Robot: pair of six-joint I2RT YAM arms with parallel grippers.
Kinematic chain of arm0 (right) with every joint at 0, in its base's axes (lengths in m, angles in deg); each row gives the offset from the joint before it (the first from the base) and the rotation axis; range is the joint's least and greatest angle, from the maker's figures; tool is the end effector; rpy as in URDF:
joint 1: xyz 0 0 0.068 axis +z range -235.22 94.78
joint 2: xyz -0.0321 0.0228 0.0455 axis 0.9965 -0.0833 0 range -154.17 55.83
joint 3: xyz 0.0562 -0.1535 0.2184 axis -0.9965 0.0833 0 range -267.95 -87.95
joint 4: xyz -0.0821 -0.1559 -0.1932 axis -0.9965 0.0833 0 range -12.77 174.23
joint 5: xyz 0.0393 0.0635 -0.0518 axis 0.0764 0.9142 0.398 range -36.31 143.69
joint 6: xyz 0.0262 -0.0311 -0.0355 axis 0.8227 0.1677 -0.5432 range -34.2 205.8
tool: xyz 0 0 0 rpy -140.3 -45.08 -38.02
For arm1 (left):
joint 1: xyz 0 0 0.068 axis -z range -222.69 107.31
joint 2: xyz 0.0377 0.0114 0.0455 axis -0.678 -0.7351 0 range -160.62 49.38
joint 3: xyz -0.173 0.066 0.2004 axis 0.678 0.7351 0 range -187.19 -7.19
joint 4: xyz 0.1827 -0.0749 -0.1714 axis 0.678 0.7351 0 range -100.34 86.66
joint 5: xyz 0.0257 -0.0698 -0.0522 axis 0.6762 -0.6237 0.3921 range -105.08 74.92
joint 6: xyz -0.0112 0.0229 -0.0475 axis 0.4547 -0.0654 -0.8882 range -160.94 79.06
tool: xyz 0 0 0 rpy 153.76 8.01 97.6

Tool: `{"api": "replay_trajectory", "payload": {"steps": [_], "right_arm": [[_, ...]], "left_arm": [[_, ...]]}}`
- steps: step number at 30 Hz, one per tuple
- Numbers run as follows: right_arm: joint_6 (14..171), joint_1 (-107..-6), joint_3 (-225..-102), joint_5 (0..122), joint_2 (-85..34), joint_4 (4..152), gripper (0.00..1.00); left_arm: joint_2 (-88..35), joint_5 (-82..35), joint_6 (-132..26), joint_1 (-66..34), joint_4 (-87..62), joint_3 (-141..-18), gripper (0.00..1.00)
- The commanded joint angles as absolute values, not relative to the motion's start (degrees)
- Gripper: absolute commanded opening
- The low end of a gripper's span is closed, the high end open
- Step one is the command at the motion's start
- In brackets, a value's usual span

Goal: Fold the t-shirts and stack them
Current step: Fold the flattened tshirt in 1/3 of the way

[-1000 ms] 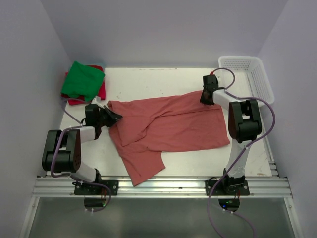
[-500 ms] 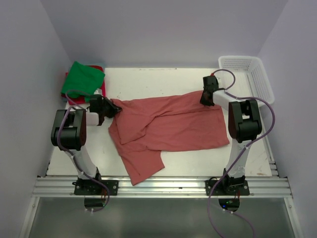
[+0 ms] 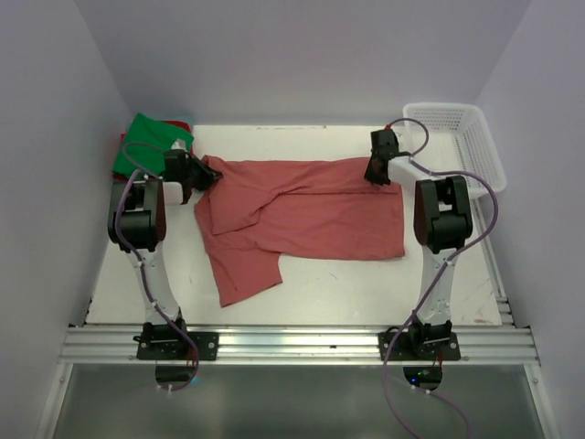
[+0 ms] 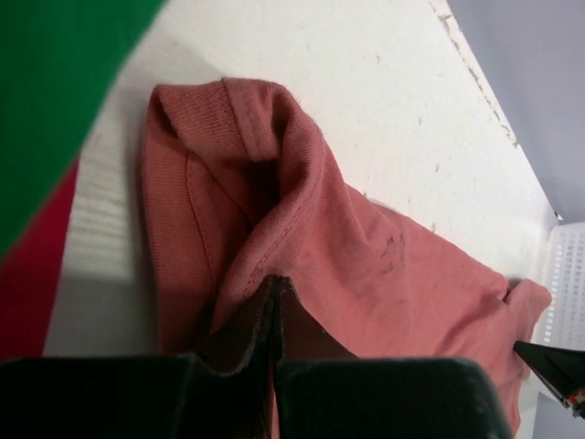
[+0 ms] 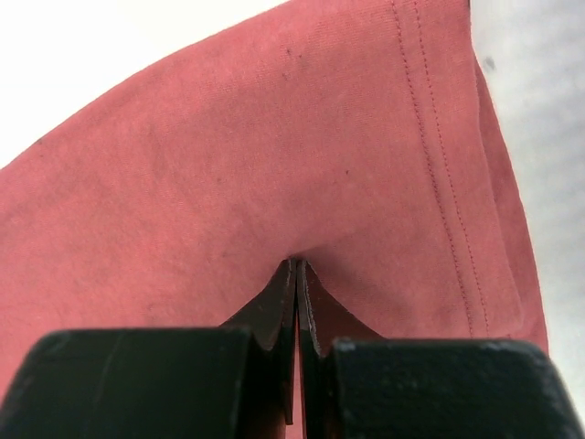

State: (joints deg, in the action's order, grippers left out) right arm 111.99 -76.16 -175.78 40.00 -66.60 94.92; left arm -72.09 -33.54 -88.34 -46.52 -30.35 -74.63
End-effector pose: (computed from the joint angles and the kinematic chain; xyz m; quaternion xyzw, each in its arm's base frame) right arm 0.4592 0.0648 0.1606 0.1780 0.9234 -0.0103 0.3400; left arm 0.4393 0.0182 0.1154 -0.3090 0.8185 -0.3034 0.3776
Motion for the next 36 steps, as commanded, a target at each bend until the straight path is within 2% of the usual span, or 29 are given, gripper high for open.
{"api": "replay_trajectory", "payload": {"steps": [1,6,7,8,9,10,13,14,15,19,20,27,30,31,34,36], "right_arm": [[113.3,-76.3,-179.8,41.1,-68.5,95.3,0.0],[113.1,-76.1,-176.2,42.3,-64.1,84.7,0.0],[112.9,-76.1,-174.0,42.4,-62.3,81.4,0.04],[112.3,-75.7,-169.6,42.4,-58.1,74.9,0.13],[111.8,-75.6,-167.8,42.7,-56.2,72.3,0.16],[111.5,-75.4,-166.2,43.1,-54.1,70.2,0.29],[110.1,-74.0,-163.9,46.6,-48.9,69.5,0.53],[109.8,-73.0,-163.4,48.0,-48.2,71.2,0.56],[109.4,-72.7,-163.2,49.7,-46.4,72.4,0.57],[108.7,-68.5,-158.5,51.3,-40.4,78.5,0.64],[108.5,-66.8,-155.4,50.6,-38.8,79.8,0.65],[110.8,-65.8,-140.7,50.4,-24.2,85.9,0.71],[110.4,-65.6,-135.9,49.7,-17.7,88.1,0.76],[110.2,-65.4,-135.4,49.6,-16.3,89.1,0.79],[110.3,-65.4,-134.7,48.3,-13.0,92.6,0.86],[111.0,-65.4,-134.9,49.1,-12.0,94.5,0.87]], "left_arm": [[-75.0,-38.1,-87.5,-48.4,-35.4,-77.2,0.0],[-73.8,-45.9,-90.7,-49.7,-54.5,-74.2,0.0],[-72.7,-47.5,-91.8,-49.9,-56.9,-73.3,0.0],[-70.0,-48.0,-92.2,-49.8,-60.8,-71.5,0.0],[-68.4,-48.5,-92.4,-49.9,-62.0,-70.8,0.01],[-66.7,-48.7,-92.2,-49.5,-62.5,-70.1,0.05],[-58.9,-48.2,-89.3,-48.1,-58.2,-68.0,0.16],[-56.7,-47.6,-88.7,-47.7,-53.9,-65.8,0.29],[-51.8,-46.5,-87.8,-47.1,-52.3,-64.4,0.32],[-39.7,-41.4,-81.1,-41.4,-37.9,-58.3,0.55],[-35.6,-40.1,-80.3,-40.4,-30.5,-56.3,0.64],[-17.4,-32.8,-74.6,-37.6,0.7,-46.1,0.71],[-7.2,-29.6,-75.6,-37.1,11.1,-43.6,0.8],[-4.8,-28.9,-76.5,-36.8,13.0,-43.2,0.87],[1.7,-26.6,-78.6,-36.5,20.5,-44.1,1.0],[3.4,-24.9,-79.3,-36.5,24.7,-45.1,1.0]]}}
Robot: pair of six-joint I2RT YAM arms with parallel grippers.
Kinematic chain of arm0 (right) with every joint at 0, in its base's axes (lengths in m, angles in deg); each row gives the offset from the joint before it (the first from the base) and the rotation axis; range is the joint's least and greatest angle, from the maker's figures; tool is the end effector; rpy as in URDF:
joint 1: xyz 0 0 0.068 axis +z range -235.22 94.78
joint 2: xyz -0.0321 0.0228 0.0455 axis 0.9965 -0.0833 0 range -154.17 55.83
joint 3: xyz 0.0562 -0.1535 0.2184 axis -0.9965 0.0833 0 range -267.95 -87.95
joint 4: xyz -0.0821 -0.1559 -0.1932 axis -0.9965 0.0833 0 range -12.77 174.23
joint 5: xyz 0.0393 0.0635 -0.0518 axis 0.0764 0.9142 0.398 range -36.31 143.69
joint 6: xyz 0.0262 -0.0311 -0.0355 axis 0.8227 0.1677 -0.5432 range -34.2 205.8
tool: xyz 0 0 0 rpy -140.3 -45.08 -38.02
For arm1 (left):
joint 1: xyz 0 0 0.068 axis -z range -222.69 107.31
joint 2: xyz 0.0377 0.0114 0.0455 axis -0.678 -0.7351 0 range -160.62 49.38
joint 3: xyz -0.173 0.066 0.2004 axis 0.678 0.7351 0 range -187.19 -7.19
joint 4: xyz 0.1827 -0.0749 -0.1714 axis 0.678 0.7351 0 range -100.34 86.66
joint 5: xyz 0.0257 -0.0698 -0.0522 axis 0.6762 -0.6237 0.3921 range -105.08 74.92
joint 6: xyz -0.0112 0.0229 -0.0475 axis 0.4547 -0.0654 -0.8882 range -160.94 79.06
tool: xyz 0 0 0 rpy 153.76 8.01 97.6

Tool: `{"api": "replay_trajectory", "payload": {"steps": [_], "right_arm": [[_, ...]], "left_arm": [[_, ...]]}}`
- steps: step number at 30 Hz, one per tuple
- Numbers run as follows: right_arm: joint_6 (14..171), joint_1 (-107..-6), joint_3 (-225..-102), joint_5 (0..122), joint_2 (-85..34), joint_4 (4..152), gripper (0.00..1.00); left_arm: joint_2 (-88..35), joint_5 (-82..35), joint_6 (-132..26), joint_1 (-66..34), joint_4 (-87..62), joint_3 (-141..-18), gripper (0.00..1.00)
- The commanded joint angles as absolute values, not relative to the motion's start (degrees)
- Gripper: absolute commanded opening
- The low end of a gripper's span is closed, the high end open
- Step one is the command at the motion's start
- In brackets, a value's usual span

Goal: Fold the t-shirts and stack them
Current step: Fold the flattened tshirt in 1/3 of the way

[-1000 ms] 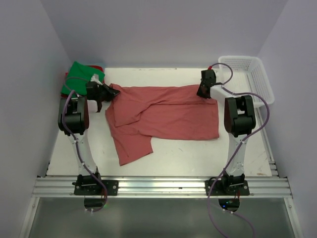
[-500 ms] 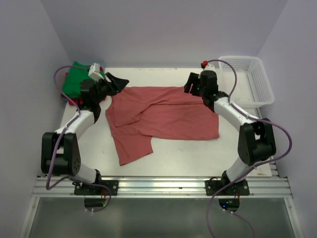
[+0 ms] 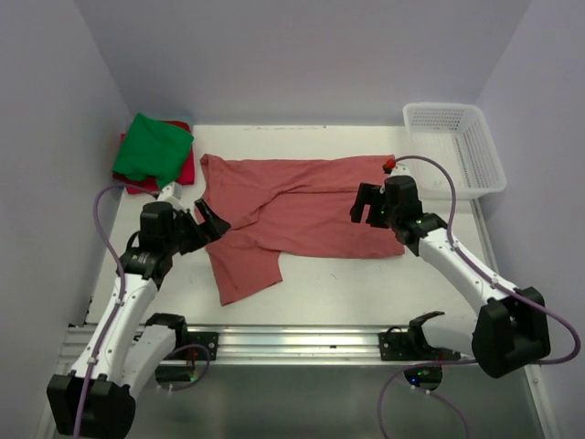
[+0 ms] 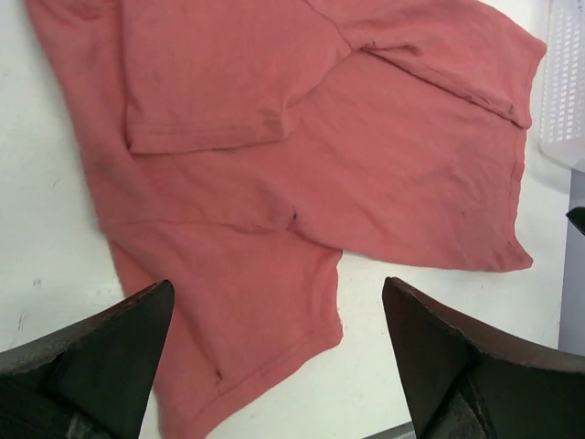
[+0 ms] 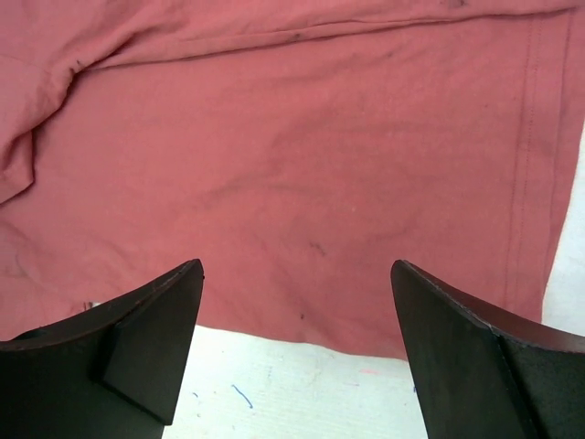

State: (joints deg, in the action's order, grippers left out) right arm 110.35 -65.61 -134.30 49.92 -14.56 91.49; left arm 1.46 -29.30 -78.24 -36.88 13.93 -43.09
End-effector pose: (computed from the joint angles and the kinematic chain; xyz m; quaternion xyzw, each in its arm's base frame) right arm 0.2509 0.0870 0.2492 0.0531 0.8980 0.1364 0.4150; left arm 0.1808 -0.0271 0.2529 -0.1865 0.8673 -0.2673 0.3763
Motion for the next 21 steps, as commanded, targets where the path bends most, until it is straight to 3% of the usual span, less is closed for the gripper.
{"api": "replay_trajectory", "payload": {"steps": [1,14,21], "right_arm": [[111.4,-65.4,-134.8,49.1,-11.9,94.6,0.88],[116.6,-65.4,-132.9,46.0,-13.0,97.6,0.92],[116.3,-65.4,-133.3,42.9,-11.5,98.2,0.92]], "left_arm": [[3.6,-24.7,-80.0,-36.5,27.2,-45.2,1.0],[0.7,-26.8,-87.4,-32.8,24.6,-35.3,0.98],[-5.1,-23.2,-92.2,-22.1,22.5,-33.8,0.96]]}}
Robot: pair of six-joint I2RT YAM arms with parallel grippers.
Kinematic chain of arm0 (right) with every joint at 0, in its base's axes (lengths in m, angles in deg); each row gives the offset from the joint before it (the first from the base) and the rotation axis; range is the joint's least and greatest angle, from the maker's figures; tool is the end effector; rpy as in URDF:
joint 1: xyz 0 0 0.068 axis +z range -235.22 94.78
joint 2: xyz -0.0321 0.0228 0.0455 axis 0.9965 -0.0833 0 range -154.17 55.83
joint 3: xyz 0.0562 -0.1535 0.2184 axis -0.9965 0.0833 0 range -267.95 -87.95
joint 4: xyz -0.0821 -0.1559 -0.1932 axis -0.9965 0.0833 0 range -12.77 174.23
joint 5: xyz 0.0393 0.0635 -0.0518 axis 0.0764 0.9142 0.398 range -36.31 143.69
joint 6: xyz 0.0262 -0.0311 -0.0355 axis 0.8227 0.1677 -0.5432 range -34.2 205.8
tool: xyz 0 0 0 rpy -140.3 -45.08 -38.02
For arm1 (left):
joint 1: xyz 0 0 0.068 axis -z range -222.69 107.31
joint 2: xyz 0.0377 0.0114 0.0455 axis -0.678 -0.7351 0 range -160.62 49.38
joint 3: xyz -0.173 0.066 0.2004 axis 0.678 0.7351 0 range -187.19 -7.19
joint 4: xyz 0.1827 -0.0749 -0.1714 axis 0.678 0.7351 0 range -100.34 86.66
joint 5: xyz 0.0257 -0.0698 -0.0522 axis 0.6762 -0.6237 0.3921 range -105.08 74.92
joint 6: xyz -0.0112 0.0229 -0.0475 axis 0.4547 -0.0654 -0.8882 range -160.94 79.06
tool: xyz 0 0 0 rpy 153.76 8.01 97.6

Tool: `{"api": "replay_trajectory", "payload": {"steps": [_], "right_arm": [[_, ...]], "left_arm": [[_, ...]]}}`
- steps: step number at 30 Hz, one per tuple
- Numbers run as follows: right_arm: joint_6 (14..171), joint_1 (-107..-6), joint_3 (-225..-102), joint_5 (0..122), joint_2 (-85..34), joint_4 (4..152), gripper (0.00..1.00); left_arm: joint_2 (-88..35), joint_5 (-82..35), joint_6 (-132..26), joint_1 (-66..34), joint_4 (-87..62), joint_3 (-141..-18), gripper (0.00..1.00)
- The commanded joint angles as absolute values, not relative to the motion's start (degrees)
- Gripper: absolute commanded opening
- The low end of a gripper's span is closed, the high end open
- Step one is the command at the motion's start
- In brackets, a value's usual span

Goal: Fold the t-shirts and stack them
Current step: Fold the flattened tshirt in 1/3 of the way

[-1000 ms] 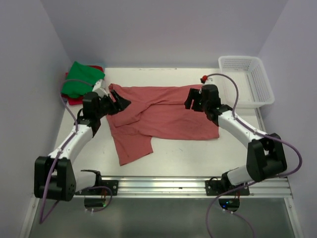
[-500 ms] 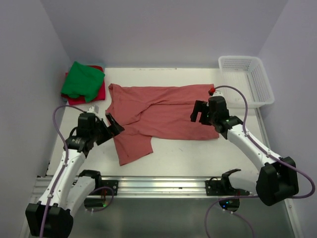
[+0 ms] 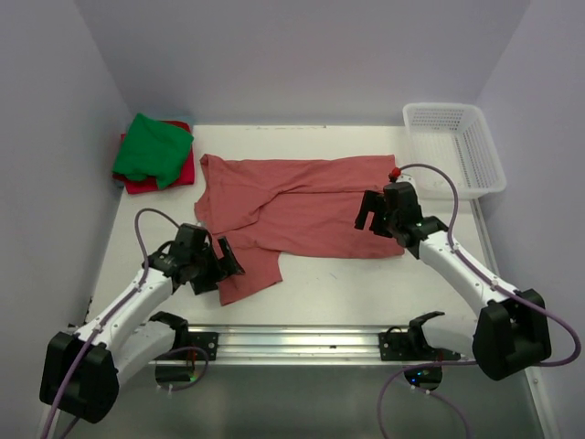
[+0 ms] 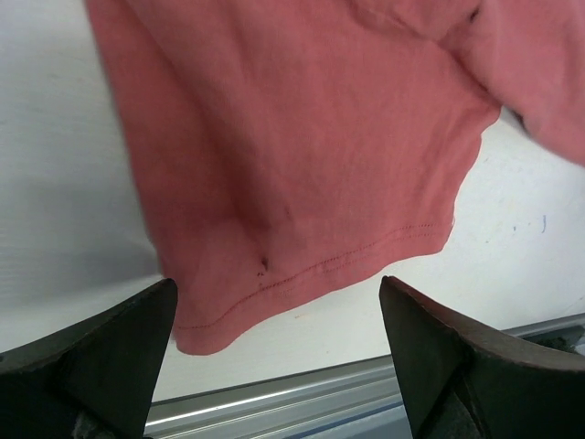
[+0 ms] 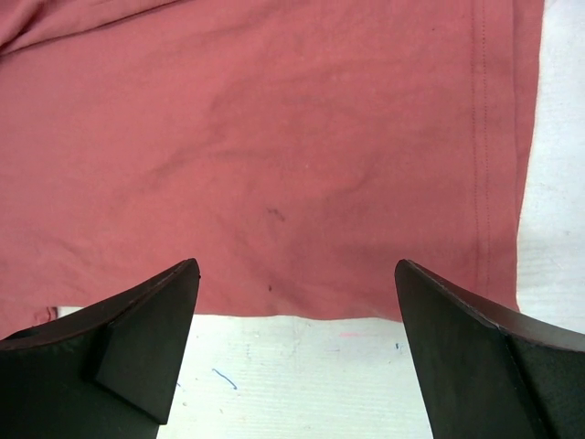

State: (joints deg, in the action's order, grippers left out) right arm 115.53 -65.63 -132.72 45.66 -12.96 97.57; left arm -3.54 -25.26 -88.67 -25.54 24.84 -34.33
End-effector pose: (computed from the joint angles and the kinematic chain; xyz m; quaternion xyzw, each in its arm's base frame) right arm 0.2379 0.0795 0.2382 0.1083 0.9134 0.1028 0.3786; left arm 0.1514 -0.0532 0.1763 -0.2329 0.9360 -0.2064 0.1647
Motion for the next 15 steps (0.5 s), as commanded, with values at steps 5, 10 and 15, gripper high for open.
{"api": "replay_trajectory", "payload": {"steps": [5,10,15], "right_arm": [[115.3,-65.5,-133.9,46.9,-14.2,96.8,0.92],[113.9,-65.5,-133.9,57.1,-16.2,91.0,0.91],[113.9,-65.4,-133.9,60.3,-17.7,88.4,0.83]], "left_arm": [[-6.1,-21.2,-92.7,-20.0,21.5,-34.5,0.94],[-5.4,-14.7,-90.0,-19.3,21.7,-41.6,0.93],[-11.7,-6.8,-80.9,-19.2,9.7,-48.3,0.85]]}}
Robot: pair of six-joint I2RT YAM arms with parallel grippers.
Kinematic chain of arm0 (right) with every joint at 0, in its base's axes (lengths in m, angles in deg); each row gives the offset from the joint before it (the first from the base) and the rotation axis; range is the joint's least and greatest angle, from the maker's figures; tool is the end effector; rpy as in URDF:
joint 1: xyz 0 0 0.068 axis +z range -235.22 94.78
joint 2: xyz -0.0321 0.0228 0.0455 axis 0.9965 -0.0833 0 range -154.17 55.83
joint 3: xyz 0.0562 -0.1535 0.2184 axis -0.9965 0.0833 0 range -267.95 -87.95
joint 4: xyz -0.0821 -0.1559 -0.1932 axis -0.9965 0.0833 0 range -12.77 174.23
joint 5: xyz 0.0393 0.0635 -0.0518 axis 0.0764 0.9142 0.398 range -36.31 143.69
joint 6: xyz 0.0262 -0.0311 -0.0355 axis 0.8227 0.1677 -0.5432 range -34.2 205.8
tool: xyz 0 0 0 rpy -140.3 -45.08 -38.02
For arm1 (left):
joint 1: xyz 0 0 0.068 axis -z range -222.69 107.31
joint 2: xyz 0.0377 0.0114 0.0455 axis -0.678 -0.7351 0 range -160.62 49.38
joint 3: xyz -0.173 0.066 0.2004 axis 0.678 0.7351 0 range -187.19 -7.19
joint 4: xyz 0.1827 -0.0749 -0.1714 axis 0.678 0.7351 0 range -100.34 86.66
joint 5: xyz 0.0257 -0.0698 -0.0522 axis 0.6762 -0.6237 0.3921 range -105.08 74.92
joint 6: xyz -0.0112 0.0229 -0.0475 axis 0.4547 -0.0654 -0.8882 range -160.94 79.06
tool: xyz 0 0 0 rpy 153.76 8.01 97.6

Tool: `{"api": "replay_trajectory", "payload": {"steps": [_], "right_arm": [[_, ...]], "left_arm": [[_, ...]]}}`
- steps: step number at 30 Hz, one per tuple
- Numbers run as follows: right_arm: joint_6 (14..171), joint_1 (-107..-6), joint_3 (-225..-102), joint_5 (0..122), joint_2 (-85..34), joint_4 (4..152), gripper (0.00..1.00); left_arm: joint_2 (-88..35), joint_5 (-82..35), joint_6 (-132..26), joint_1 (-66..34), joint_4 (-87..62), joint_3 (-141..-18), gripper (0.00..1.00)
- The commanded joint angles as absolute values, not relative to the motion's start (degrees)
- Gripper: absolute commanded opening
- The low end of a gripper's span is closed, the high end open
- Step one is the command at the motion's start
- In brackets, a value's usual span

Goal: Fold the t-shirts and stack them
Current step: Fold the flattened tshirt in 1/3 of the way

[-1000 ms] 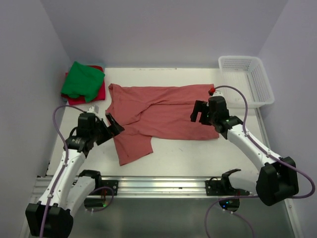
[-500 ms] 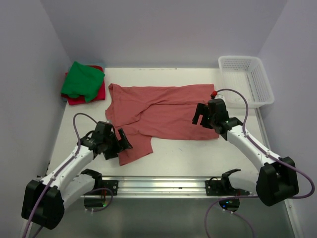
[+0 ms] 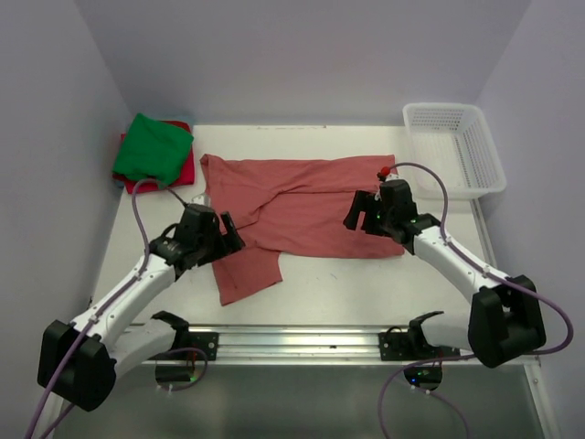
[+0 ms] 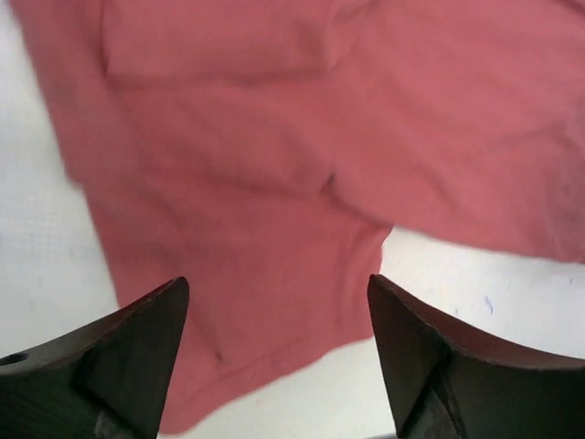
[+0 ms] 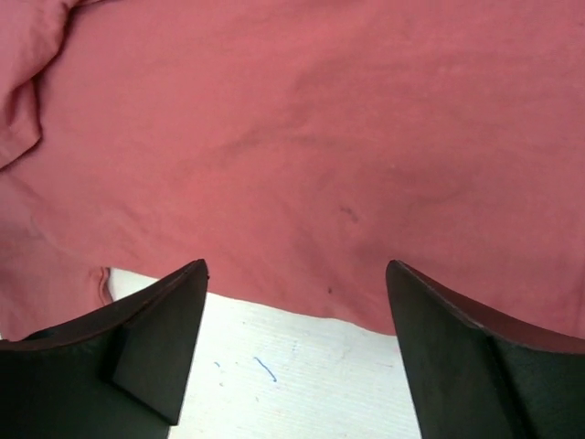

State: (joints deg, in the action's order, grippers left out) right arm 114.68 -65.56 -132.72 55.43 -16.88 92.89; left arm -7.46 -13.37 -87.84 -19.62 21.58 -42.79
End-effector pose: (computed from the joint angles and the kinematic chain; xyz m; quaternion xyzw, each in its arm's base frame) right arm 0.2496 0.0904 0.2281 0.0679 0.9165 0.1747 0.3534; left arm 0.1765 -0.0739 0.2140 -0.2005 0.9273 -0.1695 0.2670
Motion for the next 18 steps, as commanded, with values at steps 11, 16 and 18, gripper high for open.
{"api": "replay_trajectory", "payload": {"steps": [11,16,18], "right_arm": [[116.7,-65.1,-140.2,81.0,-33.1,75.8,0.0],[119.4,-63.0,-148.7,90.2,-43.2,71.3,0.0],[119.5,-62.0,-151.2,90.4,-45.7,71.0,0.0]], "left_arm": [[-41.1,-6.6,-68.9,-19.7,-6.9,-65.4,0.0],[-44.7,-6.8,-68.5,-22.0,-9.1,-66.0,0.0],[-45.5,-10.4,-68.8,-22.5,-9.0,-66.2,0.0]]}}
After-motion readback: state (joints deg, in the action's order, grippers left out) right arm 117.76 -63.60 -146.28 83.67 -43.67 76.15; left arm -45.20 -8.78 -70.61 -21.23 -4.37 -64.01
